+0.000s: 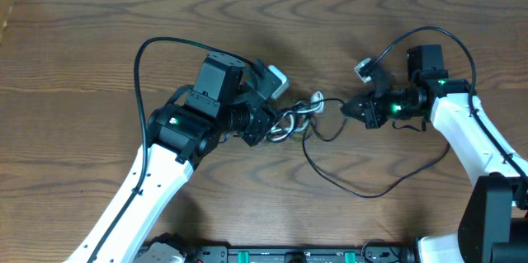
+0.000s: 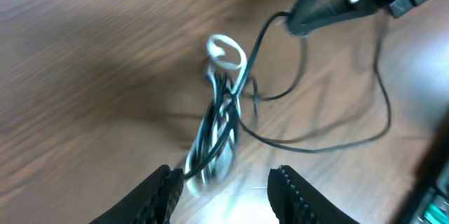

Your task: Untangle cables

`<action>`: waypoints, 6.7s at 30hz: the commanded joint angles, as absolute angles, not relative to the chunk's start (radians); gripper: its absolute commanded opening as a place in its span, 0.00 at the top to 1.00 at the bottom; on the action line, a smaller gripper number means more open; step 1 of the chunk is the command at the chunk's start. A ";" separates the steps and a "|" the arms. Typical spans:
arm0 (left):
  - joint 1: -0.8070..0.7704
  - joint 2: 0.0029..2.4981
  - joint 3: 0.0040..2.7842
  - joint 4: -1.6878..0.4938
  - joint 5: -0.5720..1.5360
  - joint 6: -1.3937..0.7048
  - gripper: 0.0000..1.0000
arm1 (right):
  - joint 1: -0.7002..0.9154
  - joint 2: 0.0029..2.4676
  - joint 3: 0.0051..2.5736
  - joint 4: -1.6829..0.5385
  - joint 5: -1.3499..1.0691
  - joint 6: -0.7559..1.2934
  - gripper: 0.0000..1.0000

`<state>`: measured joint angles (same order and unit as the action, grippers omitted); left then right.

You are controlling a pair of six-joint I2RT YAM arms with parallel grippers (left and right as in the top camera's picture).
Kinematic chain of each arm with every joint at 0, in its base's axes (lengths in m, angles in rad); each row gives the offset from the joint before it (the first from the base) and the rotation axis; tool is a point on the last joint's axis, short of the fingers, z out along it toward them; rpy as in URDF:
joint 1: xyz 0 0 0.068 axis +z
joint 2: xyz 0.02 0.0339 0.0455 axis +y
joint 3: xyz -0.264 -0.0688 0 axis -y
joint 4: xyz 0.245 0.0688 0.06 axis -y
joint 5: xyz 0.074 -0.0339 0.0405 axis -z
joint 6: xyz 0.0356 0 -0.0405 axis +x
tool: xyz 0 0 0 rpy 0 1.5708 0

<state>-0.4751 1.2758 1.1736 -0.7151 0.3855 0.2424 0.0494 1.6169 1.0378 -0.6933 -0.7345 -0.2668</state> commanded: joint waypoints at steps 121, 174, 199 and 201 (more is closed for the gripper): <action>-0.477 1.469 1.196 -0.557 0.555 0.508 0.93 | 0.015 1.409 1.034 -0.860 -0.420 0.000 0.79; -0.477 1.240 1.196 -0.470 0.594 0.236 0.92 | 0.138 1.409 1.034 -0.471 -1.108 -0.081 0.77; -0.476 1.240 1.196 -0.538 -0.224 0.065 0.93 | 0.136 1.409 1.034 -0.514 -1.045 -0.076 0.99; -0.476 1.240 1.196 -0.540 -0.231 0.065 0.93 | 0.136 1.409 1.034 -0.514 -1.045 -0.076 0.99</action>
